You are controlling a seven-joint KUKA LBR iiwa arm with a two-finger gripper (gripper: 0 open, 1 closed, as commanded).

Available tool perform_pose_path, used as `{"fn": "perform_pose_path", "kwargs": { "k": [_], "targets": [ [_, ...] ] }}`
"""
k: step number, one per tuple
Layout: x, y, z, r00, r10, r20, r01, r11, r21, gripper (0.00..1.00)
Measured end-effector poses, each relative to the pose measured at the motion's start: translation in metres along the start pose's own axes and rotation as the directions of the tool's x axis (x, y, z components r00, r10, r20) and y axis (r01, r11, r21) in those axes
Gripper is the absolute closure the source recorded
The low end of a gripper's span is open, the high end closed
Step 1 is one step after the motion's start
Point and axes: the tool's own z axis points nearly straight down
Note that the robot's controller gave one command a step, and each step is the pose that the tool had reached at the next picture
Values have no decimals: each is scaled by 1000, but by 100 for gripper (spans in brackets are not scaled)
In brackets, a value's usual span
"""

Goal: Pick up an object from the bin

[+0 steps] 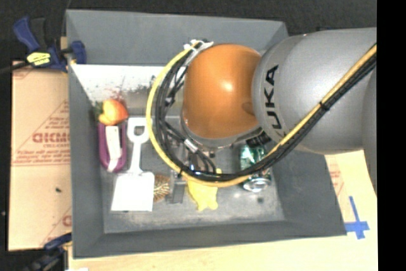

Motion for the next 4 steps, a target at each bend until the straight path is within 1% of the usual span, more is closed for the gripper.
{"fn": "perform_pose_path", "kwargs": {
  "k": [1, 2, 3, 4],
  "targets": [
    [1, -11, 27, 976, -218, -1, 218, 976, 1, 0],
    [-1, -10, 27, 976, -217, 1, 217, 976, 0, 0],
    [13, 10, 108, 974, -226, 8, 226, 974, -1, 0],
    [12, 2, 134, 975, -223, 7, 223, 975, -4, 0]
  ]
}}
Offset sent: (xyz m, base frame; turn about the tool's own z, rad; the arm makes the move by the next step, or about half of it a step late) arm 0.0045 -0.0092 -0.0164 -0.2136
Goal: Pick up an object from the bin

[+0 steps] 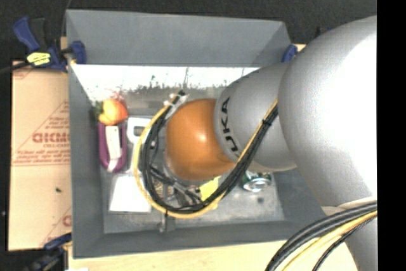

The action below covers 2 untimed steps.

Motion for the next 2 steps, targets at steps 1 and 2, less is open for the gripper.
{"fn": "perform_pose_path", "kwargs": {
  "k": [1, 2],
  "targets": [
    [-52, -35, 19, 966, -257, 11, 257, 967, 3, 0],
    [-8, -18, -2, 999, -39, 3, 39, 999, 3, 100]
  ]
}}
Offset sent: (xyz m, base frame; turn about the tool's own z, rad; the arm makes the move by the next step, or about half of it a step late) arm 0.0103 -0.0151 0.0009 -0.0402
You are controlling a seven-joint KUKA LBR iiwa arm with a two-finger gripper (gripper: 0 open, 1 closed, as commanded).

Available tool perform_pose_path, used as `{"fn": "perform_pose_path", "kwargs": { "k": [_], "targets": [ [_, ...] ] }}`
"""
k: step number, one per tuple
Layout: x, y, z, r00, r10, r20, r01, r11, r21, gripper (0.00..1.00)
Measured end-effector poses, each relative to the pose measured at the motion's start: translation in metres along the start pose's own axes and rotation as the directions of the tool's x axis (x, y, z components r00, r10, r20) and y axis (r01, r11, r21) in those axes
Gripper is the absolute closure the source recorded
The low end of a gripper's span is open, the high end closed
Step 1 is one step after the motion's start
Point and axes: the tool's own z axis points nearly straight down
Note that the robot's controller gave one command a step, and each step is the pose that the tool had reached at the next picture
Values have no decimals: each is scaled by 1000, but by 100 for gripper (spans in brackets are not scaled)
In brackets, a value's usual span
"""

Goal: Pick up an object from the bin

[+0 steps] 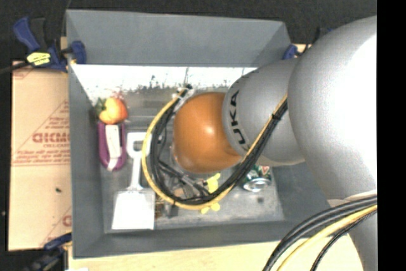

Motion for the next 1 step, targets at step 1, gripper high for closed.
{"fn": "perform_pose_path", "kwargs": {
  "k": [1],
  "targets": [
    [0, 0, 0, 1000, 0, 0, 0, 1000, 0, 100]
  ]
}}
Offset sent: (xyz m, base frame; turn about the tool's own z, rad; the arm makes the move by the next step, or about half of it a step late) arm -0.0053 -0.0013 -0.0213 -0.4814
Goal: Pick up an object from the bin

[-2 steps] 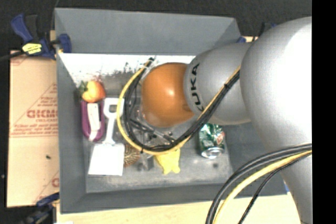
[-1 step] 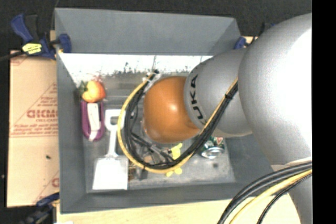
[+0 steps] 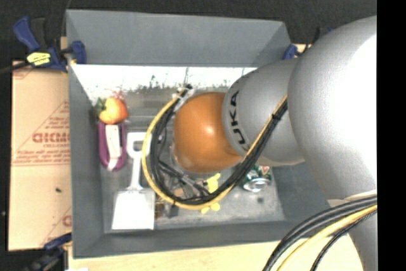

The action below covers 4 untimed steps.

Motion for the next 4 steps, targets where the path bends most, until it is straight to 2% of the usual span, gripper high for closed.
{"fn": "perform_pose_path", "kwargs": {
  "k": [1, 2, 3, 4],
  "targets": [
    [0, 0, 2, 997, -79, 2, 79, 997, 1, 100],
    [-50, -30, 5, 999, 35, 6, -35, 999, -2, 100],
    [-50, -30, 5, 999, 37, 6, -37, 999, -2, 100],
    [-62, -62, -93, 1000, 29, 2, -29, 1000, 0, 100]
  ]
}}
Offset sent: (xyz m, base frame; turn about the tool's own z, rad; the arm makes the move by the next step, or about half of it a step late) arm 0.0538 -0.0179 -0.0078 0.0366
